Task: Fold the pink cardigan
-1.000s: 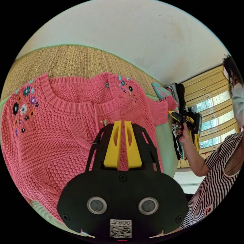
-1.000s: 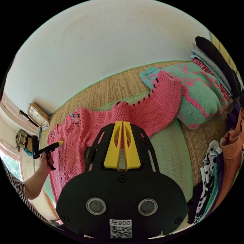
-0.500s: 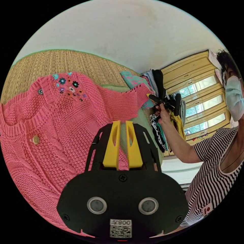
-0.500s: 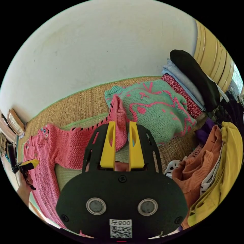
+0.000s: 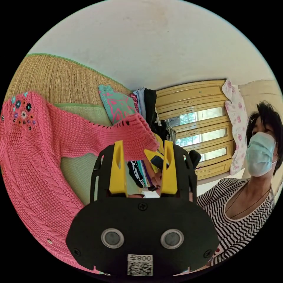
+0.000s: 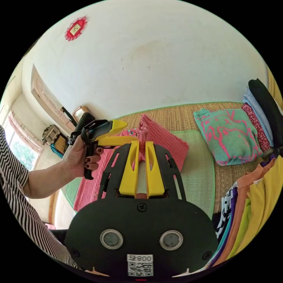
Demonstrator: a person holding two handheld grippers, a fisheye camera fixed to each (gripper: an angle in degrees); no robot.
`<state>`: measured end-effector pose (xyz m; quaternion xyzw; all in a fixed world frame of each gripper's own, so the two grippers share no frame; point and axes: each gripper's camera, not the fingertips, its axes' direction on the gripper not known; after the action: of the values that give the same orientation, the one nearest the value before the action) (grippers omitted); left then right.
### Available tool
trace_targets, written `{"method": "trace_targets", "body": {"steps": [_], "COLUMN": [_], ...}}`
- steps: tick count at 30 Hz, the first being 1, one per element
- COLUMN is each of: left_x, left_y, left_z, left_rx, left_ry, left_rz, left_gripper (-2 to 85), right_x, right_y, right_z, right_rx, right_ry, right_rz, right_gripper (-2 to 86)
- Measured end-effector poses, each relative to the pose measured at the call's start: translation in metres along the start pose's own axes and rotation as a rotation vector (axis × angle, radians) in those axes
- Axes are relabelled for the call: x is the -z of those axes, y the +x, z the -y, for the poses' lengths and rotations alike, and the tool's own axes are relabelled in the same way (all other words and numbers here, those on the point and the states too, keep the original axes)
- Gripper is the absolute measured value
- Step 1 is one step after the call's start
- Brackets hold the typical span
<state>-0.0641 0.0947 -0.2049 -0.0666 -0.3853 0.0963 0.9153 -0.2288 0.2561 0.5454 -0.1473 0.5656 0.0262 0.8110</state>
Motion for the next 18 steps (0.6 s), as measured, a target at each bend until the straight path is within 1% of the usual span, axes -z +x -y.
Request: {"method": "trace_targets", "body": {"steps": [2, 6, 9, 14, 18], "left_x": [0.004, 0.013, 0.024, 0.062, 0.101], "left_y": [0.004, 0.019, 0.029, 0.063, 0.085], "left_z": [-0.006, -0.014, -0.018, -0.02, -0.022], "left_rx": [0.048, 0.077, 0.087, -0.03, -0.109], "left_ry": [-0.014, -0.004, -0.007, -0.008, 0.017], "left_rz": [-0.017, -0.014, -0.004, 0.075, 0.108], "left_gripper": [16.1, 13.4, 8.9, 6.0, 5.5], "right_x": [0.008, 0.02, 0.025, 0.035, 0.04], "right_y": [-0.01, -0.031, -0.045, -0.074, -0.11], "right_z": [-0.003, -0.005, -0.004, 0.01, 0.033], "right_rx": [0.017, 0.073, 0.085, 0.108, 0.156], "right_ry": [-0.016, -0.048, -0.064, -0.022, 0.031], "right_rz": [0.022, 0.049, 0.074, 0.139, 0.206], "right_gripper": [3.4, 3.2, 3.1, 3.0, 3.0]}}
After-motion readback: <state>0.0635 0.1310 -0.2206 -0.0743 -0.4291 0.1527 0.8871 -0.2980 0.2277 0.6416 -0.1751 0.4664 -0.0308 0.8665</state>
